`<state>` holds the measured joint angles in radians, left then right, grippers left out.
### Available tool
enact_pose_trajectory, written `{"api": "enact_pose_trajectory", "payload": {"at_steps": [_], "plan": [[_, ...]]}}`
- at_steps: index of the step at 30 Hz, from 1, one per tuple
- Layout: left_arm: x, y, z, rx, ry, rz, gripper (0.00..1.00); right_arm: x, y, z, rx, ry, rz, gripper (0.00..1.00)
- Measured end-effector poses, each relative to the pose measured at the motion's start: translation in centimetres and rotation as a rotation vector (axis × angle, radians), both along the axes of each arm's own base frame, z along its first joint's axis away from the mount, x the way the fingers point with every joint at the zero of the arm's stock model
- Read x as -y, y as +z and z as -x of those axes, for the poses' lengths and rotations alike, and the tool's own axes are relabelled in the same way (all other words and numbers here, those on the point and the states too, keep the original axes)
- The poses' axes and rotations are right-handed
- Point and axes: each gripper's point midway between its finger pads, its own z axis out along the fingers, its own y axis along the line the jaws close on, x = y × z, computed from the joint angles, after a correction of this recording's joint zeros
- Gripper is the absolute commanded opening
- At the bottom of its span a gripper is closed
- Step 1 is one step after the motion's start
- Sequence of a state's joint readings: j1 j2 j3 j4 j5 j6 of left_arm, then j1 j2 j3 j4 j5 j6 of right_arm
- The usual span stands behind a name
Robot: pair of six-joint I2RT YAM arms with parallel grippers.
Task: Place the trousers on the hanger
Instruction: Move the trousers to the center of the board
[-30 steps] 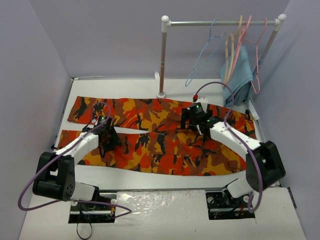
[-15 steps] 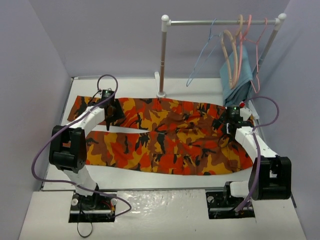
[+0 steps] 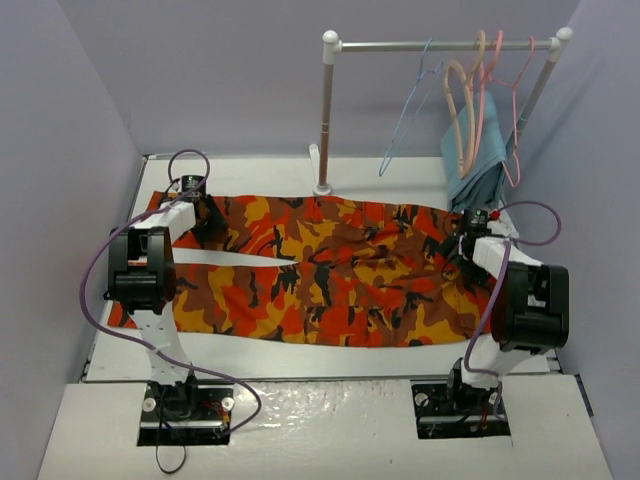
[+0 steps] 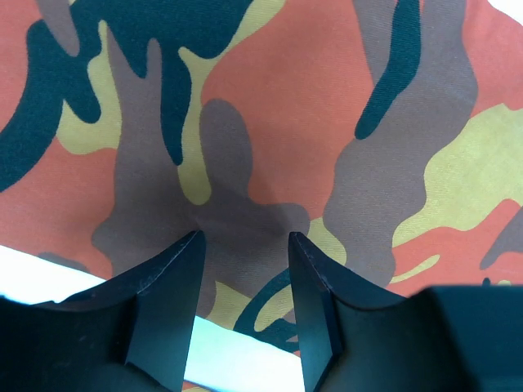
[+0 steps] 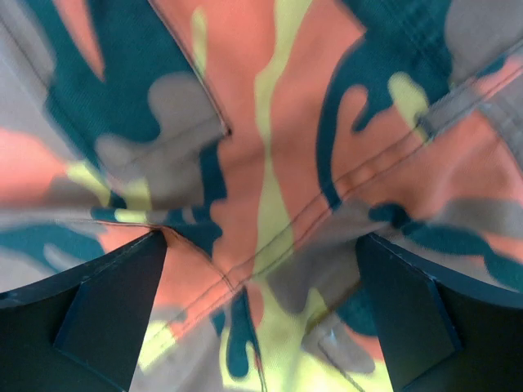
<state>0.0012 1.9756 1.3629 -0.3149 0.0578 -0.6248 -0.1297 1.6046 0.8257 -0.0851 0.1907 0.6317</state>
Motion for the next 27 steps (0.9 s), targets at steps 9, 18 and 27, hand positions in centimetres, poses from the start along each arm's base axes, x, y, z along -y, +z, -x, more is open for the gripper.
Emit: {"api": "enact_pose_trajectory", "payload": {"at_steps": [9, 18, 27], "plan": [[-1.4, -0.2, 1.1, 0.047, 0.136, 0.070, 0.42, 1.7, -0.1, -4.9, 0.053, -0.024, 0.060, 0.99], [-4.0, 0.1, 4.7, 0.014, 0.224, 0.095, 0.42, 1.6, 0.2, -5.4, 0.069, 0.006, 0.036, 0.99], [-7.8, 4.4, -2.0, 0.123, 0.195, 0.030, 0.42, 1.0, 0.3, -5.4, 0.069, 0.062, 0.009, 0.99]]}}
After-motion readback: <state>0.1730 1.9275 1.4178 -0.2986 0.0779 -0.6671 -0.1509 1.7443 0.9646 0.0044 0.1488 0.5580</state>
